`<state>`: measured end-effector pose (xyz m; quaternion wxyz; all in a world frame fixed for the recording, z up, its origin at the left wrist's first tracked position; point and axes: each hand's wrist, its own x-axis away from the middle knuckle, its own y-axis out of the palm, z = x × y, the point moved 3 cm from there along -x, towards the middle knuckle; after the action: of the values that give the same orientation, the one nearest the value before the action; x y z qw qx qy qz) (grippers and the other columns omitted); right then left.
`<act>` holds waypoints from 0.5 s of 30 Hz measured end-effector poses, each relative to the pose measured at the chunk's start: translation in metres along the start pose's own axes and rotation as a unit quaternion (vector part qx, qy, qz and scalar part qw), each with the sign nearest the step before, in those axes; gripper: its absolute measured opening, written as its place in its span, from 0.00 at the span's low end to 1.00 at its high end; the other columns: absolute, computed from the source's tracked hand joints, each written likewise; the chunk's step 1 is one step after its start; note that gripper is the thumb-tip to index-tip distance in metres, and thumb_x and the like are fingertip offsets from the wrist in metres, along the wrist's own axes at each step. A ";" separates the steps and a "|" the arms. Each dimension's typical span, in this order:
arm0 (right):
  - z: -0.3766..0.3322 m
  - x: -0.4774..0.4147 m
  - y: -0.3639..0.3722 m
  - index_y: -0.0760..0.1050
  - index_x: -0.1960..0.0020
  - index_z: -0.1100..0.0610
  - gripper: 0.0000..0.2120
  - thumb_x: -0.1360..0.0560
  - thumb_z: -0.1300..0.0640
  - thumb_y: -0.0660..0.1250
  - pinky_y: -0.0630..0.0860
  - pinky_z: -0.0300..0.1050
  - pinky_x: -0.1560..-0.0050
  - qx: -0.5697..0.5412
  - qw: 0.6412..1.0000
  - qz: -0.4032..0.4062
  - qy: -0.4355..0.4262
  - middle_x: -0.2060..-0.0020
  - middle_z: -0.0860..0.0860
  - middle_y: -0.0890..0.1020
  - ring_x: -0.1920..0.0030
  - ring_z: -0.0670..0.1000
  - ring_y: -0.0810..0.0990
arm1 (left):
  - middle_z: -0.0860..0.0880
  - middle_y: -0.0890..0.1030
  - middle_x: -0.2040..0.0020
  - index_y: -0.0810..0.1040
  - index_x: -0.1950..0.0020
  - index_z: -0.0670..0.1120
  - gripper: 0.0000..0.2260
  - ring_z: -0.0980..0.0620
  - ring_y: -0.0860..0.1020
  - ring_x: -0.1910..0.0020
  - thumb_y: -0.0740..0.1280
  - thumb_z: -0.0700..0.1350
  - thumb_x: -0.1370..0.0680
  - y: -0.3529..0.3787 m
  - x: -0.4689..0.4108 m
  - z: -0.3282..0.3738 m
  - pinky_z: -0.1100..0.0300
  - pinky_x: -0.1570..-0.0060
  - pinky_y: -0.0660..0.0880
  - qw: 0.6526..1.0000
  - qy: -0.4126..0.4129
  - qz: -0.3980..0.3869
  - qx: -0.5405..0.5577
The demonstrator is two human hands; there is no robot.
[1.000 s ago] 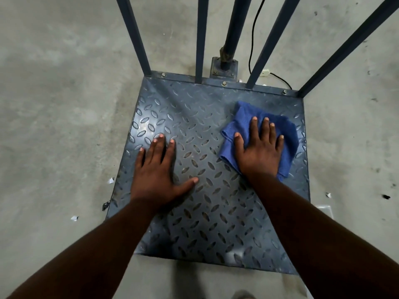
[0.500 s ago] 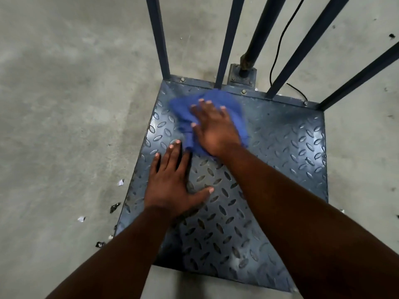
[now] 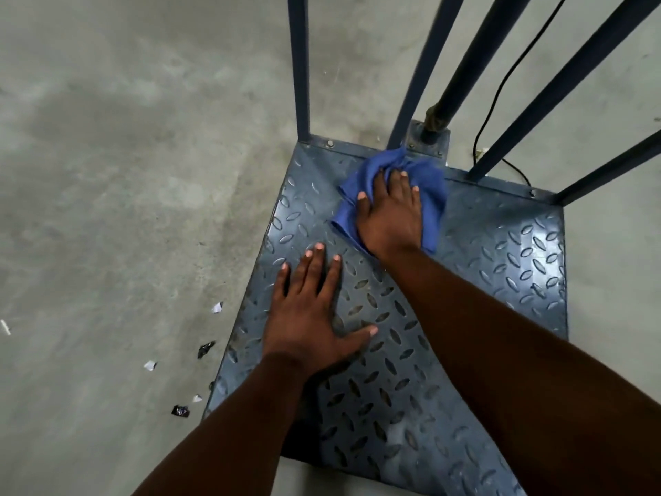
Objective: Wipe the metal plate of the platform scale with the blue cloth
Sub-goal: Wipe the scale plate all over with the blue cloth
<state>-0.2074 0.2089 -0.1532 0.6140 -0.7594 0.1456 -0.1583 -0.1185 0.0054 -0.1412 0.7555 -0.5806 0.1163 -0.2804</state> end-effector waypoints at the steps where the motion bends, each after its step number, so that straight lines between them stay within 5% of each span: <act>1: 0.006 0.003 -0.003 0.63 0.20 0.57 0.30 0.17 0.45 0.50 0.53 0.59 0.20 -0.008 0.999 -0.004 -0.033 0.21 0.62 0.65 0.20 0.62 0.60 | 0.47 0.40 0.12 0.46 0.11 0.51 0.55 0.48 0.40 0.13 0.54 0.83 0.29 0.001 0.000 0.000 0.41 0.16 0.41 1.000 0.001 0.004 -0.002; 7: 0.000 0.049 0.000 0.66 0.20 0.51 0.28 0.19 0.46 0.53 0.52 0.60 0.20 -0.058 0.973 -0.062 -0.216 0.20 0.57 0.65 0.20 0.59 0.63 | 0.42 0.57 0.13 0.67 0.16 0.47 0.51 0.43 0.57 0.14 0.58 0.81 0.29 0.005 -0.001 0.003 0.39 0.16 0.50 0.999 0.003 0.024 -0.029; 9: -0.001 0.048 -0.001 0.65 0.20 0.49 0.28 0.19 0.46 0.57 0.51 0.59 0.20 -0.057 0.967 -0.072 -0.238 0.19 0.55 0.64 0.19 0.57 0.61 | 0.42 0.58 0.13 0.66 0.16 0.47 0.52 0.43 0.57 0.14 0.57 0.81 0.28 0.006 -0.002 0.003 0.39 0.16 0.50 0.999 0.002 0.024 -0.035; 11: 0.023 0.037 -0.009 0.61 0.18 0.46 0.29 0.17 0.40 0.56 0.49 0.58 0.19 -0.044 0.978 -0.053 -0.198 0.18 0.53 0.60 0.18 0.55 0.57 | 0.44 0.54 0.12 0.59 0.13 0.49 0.53 0.45 0.53 0.13 0.57 0.82 0.29 0.006 -0.002 0.003 0.40 0.16 0.49 0.999 -0.003 0.024 -0.033; 15: 0.136 0.037 -0.034 0.46 0.16 0.44 0.35 0.18 0.29 0.41 0.44 0.59 0.18 0.005 0.999 -0.023 0.024 0.16 0.51 0.50 0.16 0.54 0.47 | 0.47 0.46 0.12 0.47 0.11 0.53 0.53 0.48 0.46 0.13 0.55 0.83 0.28 0.004 -0.002 0.003 0.41 0.16 0.47 0.999 0.005 0.018 -0.038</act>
<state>-0.1159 0.3215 -0.1444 0.6105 -0.7554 0.1418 -0.1911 -0.1171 0.0100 -0.1442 0.7372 -0.6054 0.1409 -0.2649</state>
